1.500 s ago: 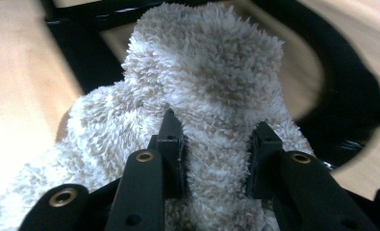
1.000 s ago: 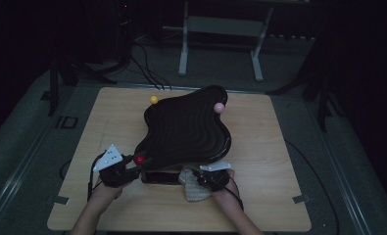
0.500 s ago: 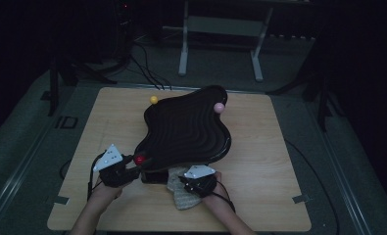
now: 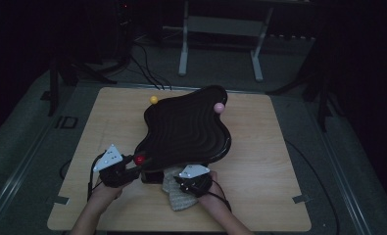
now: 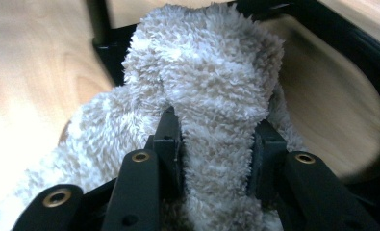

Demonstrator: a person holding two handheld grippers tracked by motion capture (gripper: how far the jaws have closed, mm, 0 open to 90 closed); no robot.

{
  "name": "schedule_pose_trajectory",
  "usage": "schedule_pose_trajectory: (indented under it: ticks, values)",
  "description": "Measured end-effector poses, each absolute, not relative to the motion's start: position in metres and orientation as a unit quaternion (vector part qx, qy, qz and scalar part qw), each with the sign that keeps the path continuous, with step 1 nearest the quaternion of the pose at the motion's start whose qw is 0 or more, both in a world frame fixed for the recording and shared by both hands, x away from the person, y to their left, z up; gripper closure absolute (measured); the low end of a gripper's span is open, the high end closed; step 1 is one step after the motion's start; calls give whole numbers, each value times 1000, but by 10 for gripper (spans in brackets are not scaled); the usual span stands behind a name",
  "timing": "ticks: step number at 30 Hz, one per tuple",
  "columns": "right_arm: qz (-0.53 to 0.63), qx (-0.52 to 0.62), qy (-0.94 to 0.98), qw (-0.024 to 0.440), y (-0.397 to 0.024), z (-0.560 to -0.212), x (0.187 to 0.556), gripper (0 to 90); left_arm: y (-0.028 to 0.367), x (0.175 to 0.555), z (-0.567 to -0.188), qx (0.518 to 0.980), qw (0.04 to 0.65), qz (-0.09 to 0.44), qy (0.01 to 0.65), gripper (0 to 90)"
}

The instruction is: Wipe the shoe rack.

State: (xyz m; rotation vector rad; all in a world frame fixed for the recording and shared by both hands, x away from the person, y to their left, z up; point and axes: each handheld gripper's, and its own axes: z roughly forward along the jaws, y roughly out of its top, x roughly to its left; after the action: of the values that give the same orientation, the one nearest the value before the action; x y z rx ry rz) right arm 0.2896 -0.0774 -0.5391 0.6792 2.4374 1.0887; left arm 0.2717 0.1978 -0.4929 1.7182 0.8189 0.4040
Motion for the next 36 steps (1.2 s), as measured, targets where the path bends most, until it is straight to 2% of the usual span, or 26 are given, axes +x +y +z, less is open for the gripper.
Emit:
schedule_pose_trajectory:
  ticks: [1,4,8,12,18,19,21,23,24,31,33,36]
  values:
    - [386,255,860,215,-83,-540,295,633,198,272,-493,730,563,172,348,595]
    - [393,270,851,221,-83,-542,294,643,198,272,-493,730,564,171,346,595]
    - [393,223,866,215,-69,-544,277,644,198,272,-493,730,564,170,348,595]
    - [400,240,862,197,-74,-543,282,640,197,271,-493,729,563,172,350,595]
    - [386,254,857,229,-89,-542,295,639,193,270,-493,727,563,170,354,595]
    - [375,288,846,247,-99,-541,305,640,191,269,-493,727,564,170,353,596]
    - [395,292,838,240,-108,-543,315,639,188,268,-493,726,563,171,354,596]
    - [401,309,835,214,-112,-544,314,644,184,267,-493,724,566,172,355,597]
    - [396,322,831,223,-112,-544,312,645,184,267,-493,725,565,172,354,597]
    - [410,231,859,203,-73,-547,278,643,185,268,-493,727,564,170,353,596]
    - [400,224,861,219,-67,-546,276,637,185,268,-493,727,564,170,352,596]
    - [405,239,856,218,-68,-546,281,632,186,269,-493,728,564,170,352,596]
